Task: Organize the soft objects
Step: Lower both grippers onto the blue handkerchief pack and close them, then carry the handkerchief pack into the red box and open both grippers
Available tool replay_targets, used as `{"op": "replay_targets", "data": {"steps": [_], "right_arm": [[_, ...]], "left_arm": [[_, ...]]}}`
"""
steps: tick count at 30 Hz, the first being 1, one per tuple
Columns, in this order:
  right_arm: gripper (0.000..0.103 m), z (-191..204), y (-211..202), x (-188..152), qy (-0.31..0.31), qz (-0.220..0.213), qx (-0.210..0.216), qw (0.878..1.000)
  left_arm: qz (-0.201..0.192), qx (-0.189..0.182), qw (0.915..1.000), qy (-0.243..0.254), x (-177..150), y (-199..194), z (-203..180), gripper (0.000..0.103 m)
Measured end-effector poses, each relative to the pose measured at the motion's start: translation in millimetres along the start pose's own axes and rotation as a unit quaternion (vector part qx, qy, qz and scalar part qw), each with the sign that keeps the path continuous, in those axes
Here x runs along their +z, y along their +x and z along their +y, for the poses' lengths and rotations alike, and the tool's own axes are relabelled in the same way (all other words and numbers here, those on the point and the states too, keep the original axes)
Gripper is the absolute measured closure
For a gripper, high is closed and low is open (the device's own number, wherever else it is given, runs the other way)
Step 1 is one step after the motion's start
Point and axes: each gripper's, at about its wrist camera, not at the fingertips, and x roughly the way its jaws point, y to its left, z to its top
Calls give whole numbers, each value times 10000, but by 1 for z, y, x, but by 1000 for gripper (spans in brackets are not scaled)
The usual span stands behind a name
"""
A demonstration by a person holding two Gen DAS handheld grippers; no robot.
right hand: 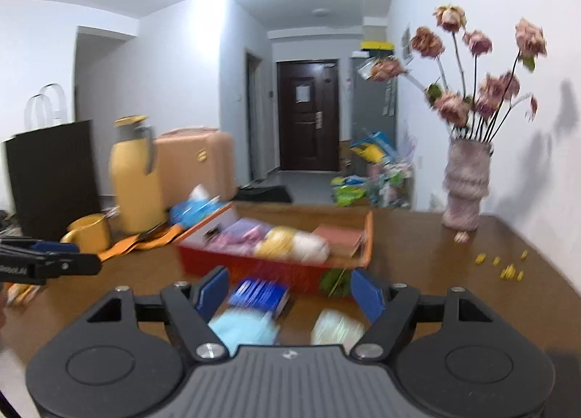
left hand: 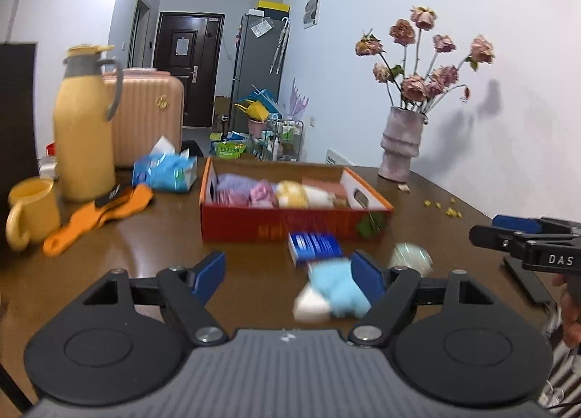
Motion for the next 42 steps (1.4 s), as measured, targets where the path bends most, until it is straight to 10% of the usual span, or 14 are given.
{"op": "replay_targets", "data": {"steps": [7, 19, 27, 42], "right_arm": [[29, 12, -54, -64, 698, 113, 71, 9975], [35, 3, -54, -79, 859, 135, -127, 9961], [55, 0, 26, -63, 1006, 558, 285, 9929], [74, -22, 218, -22, 1604, 1302, 272, 9781]], "left_arm": [[214, -182, 9995, 106, -47, -38, -17, 23], [259, -345, 9987, 253, -45, -7, -35, 25], [545, -243, 9979, -238, -4, 92, -11, 52], [1695, -957, 9733, -1218, 22, 263, 38, 70]]}}
